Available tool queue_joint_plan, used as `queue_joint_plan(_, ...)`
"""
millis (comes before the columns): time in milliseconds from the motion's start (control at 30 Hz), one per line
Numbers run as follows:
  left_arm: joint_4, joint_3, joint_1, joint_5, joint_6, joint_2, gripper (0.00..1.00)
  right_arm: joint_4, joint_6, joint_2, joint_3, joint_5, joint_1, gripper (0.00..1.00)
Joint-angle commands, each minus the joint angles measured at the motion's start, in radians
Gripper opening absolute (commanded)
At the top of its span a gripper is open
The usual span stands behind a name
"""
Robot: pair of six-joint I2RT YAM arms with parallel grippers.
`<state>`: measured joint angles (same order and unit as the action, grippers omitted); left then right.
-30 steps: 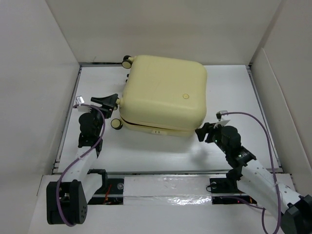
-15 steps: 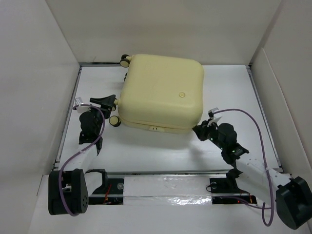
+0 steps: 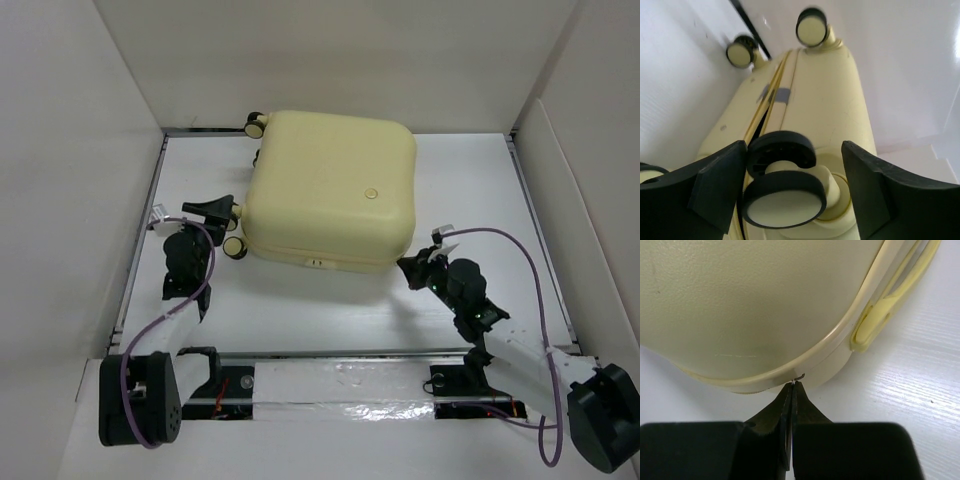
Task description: Pack the luggage
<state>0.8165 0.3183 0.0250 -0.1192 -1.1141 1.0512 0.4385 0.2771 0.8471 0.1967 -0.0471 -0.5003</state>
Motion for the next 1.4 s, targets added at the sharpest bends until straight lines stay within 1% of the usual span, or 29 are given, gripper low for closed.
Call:
queue_joint_plan(0, 0.021, 0.022, 0.004, 0.091, 0.060, -0.159, 0.74, 0.011, 0.024, -0.043, 0.004, 0.043, -0.012, 0.00)
queue_joint_plan(33, 0.000, 0.024, 0.004, 0.110, 0.071, -0.193, 0.79, 0.019, 0.020, -0.030, 0.010, 0.043, -0.012, 0.00)
queue_joint_plan(100, -0.034, 0.040, -0.020, 0.156, 0.111, -0.294, 0.80, 0.029, 0.016, -0.005, 0.030, 0.030, -0.012, 0.00)
queue_joint_plan(133, -0.107, 0.080, -0.049, 0.209, 0.175, -0.321, 0.79, 0.028, 0.013, 0.010, 0.044, 0.024, -0.021, 0.00)
queue_joint_plan(167, -0.135, 0.097, -0.101, 0.229, 0.209, -0.348, 0.77, 0.014, -0.002, 0.036, 0.081, 0.012, -0.021, 0.00)
queue_joint_plan(200, -0.146, 0.106, -0.120, 0.240, 0.236, -0.391, 0.74, 0.005, -0.010, 0.044, 0.099, -0.026, -0.021, 0.00)
queue_joint_plan(233, -0.151, 0.113, -0.134, 0.215, 0.288, -0.405, 0.52, -0.004, -0.019, 0.050, 0.118, -0.039, -0.030, 0.00)
queue_joint_plan(267, -0.151, 0.117, -0.146, 0.185, 0.310, -0.416, 0.39, -0.029, -0.026, 0.050, 0.135, -0.045, -0.053, 0.00)
queue_joint_plan(333, -0.154, 0.122, -0.210, 0.145, 0.344, -0.421, 0.23, -0.075, -0.047, 0.021, 0.187, -0.031, -0.076, 0.00)
queue_joint_plan(367, -0.157, 0.123, -0.247, 0.130, 0.393, -0.418, 0.10, -0.127, -0.055, 0.006, 0.205, -0.024, -0.087, 0.00)
queue_joint_plan(400, -0.152, 0.120, -0.337, 0.127, 0.416, -0.404, 0.05, -0.154, -0.071, -0.025, 0.240, -0.007, -0.101, 0.00)
queue_joint_plan(467, -0.160, 0.133, -0.442, 0.125, 0.471, -0.379, 0.00, -0.214, -0.078, -0.036, 0.271, 0.007, -0.101, 0.00)
queue_joint_plan(500, -0.172, 0.137, -0.495, 0.125, 0.520, -0.356, 0.00, -0.242, -0.087, -0.037, 0.288, 0.013, -0.101, 0.00)
queue_joint_plan(533, -0.175, 0.143, -0.616, 0.125, 0.546, -0.346, 0.00, -0.266, -0.091, -0.028, 0.312, 0.013, -0.101, 0.00)
queue_joint_plan(600, -0.218, 0.140, -0.748, 0.197, 0.620, -0.324, 0.00, -0.316, -0.093, -0.016, 0.322, 0.029, -0.101, 0.00)
queue_joint_plan(633, -0.224, 0.119, -0.863, 0.240, 0.635, -0.319, 0.00, -0.316, -0.089, -0.007, 0.307, 0.035, -0.101, 0.00)
queue_joint_plan(667, -0.247, 0.107, -0.914, 0.316, 0.643, -0.315, 0.00, -0.296, -0.082, 0.000, 0.294, 0.041, -0.101, 0.00)
queue_joint_plan(800, -0.240, 0.007, -1.107, 0.426, 0.628, -0.274, 0.00, -0.270, -0.047, 0.021, 0.222, 0.035, -0.101, 0.00)
queue_joint_plan(867, -0.229, -0.011, -1.138, 0.435, 0.613, -0.246, 0.00, -0.256, -0.035, 0.020, 0.192, 0.042, -0.101, 0.00)
queue_joint_plan(933, -0.186, -0.030, -1.148, 0.423, 0.597, -0.191, 0.05, -0.229, -0.024, 0.010, 0.159, 0.043, -0.101, 0.01)
queue_joint_plan(967, -0.144, -0.025, -1.148, 0.390, 0.596, -0.166, 0.13, -0.180, -0.024, 0.000, 0.141, 0.043, -0.101, 0.12)
queue_joint_plan(1000, -0.111, -0.007, -1.148, 0.366, 0.594, -0.113, 0.20, -0.106, -0.018, -0.005, 0.104, 0.047, -0.101, 0.28)
queue_joint_plan(1033, -0.111, 0.004, -1.148, 0.366, 0.594, -0.085, 0.20, -0.106, -0.016, -0.006, 0.087, 0.070, -0.101, 0.28)
queue_joint_plan(1067, -0.070, 0.014, -1.148, 0.346, 0.602, -0.057, 0.24, -0.074, -0.019, -0.008, 0.080, 0.076, -0.101, 0.40)
queue_joint_plan(1100, -0.047, 0.024, -1.148, 0.336, 0.608, -0.001, 0.26, -0.055, -0.030, -0.003, 0.069, 0.078, -0.101, 0.44)
queue_joint_plan(1233, 0.024, 0.105, -1.148, 0.306, 0.639, 0.128, 0.28, 0.008, -0.070, 0.044, 0.073, 0.093, -0.092, 0.50)
queue_joint_plan(1267, 0.045, 0.117, -1.148, 0.293, 0.642, 0.148, 0.28, 0.052, -0.072, 0.059, 0.073, 0.093, -0.092, 0.50)
queue_joint_plan(1333, 0.061, 0.136, -1.139, 0.279, 0.648, 0.196, 0.28, 0.062, -0.090, 0.095, 0.084, 0.079, -0.083, 0.50)
queue_joint_plan(1367, 0.075, 0.151, -1.130, 0.268, 0.651, 0.208, 0.29, 0.081, -0.096, 0.104, 0.089, 0.076, -0.083, 0.47)
